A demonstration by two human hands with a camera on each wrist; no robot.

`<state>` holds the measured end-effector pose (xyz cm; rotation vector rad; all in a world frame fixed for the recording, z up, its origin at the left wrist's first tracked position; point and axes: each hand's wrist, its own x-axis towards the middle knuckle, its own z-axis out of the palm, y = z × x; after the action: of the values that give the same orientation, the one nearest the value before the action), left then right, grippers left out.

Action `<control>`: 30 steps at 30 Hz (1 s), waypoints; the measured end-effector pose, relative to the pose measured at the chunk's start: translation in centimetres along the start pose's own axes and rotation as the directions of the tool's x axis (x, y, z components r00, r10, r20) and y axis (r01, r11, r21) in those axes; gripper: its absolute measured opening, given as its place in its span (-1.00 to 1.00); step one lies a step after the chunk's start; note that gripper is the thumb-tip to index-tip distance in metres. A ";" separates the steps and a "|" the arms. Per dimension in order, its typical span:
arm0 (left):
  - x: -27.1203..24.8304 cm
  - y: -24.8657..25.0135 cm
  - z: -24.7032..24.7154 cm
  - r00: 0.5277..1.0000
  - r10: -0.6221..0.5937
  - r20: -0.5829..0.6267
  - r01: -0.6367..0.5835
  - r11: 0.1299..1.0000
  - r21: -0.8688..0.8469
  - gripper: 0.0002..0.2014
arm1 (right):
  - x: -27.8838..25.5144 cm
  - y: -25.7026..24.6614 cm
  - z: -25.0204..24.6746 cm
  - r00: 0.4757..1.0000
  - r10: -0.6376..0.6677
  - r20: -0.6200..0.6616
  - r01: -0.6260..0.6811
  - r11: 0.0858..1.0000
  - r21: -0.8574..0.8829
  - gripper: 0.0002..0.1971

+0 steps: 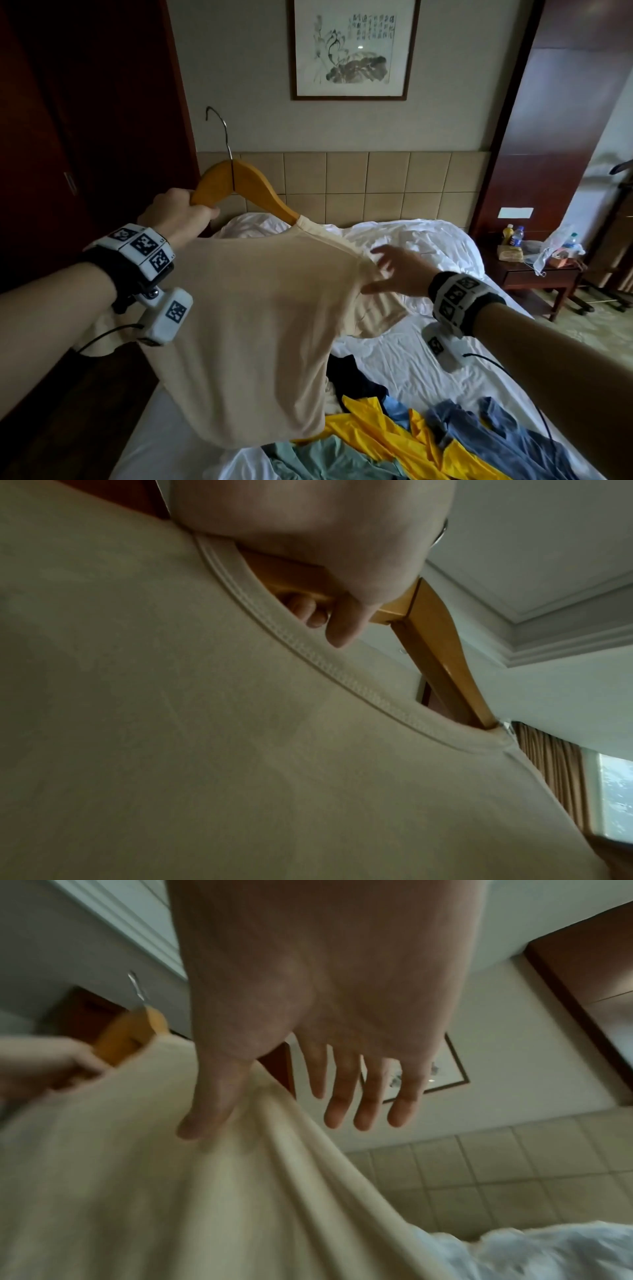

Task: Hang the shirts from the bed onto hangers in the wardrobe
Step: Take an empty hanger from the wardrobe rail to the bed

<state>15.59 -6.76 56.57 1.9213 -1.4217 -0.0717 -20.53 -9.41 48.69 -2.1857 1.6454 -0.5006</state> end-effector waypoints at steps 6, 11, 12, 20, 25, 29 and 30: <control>-1.0 1.4 2.7 0.997 0.009 0.071 -0.017 0.994 0.111 -0.72 | 1.6 -9.7 -1.1 0.958 -0.223 -0.178 0.225 0.974 -0.006 -0.05; -3.0 3.1 3.8 0.987 0.129 0.093 -0.133 0.990 0.039 -0.77 | 3.4 -14.9 -0.4 0.943 -0.139 -0.302 0.180 0.977 0.113 -0.55; -3.5 3.1 3.7 0.981 0.170 0.091 -0.171 0.985 0.002 -0.79 | 3.5 -15.2 -0.5 0.946 -0.098 -0.309 0.158 0.972 0.174 -0.66; -2.2 -3.2 0.6 0.812 0.405 0.421 -0.315 0.910 -0.268 -0.62 | 3.0 -14.8 -0.6 0.944 -0.055 -0.325 0.135 0.964 0.229 -0.79; -1.9 -7.7 -1.3 0.748 0.252 0.614 -0.224 0.967 -0.124 -0.51 | 2.8 -14.2 -1.3 0.934 -0.028 -0.357 0.120 0.964 0.239 -0.88; -2.4 -11.5 -0.5 0.752 0.193 0.630 -0.157 0.981 -0.114 -0.60 | 2.5 -14.0 -2.1 0.931 -0.023 -0.365 0.121 0.962 0.246 -0.90; -2.5 -12.2 -0.3 0.760 0.196 0.619 -0.151 0.981 -0.126 -0.61 | 2.4 -14.0 -2.3 0.929 -0.021 -0.370 0.121 0.961 0.249 -0.90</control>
<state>24.60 -3.04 48.85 1.7678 -1.9957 -0.7332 -9.31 -8.29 57.63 -2.0413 1.5592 -1.1410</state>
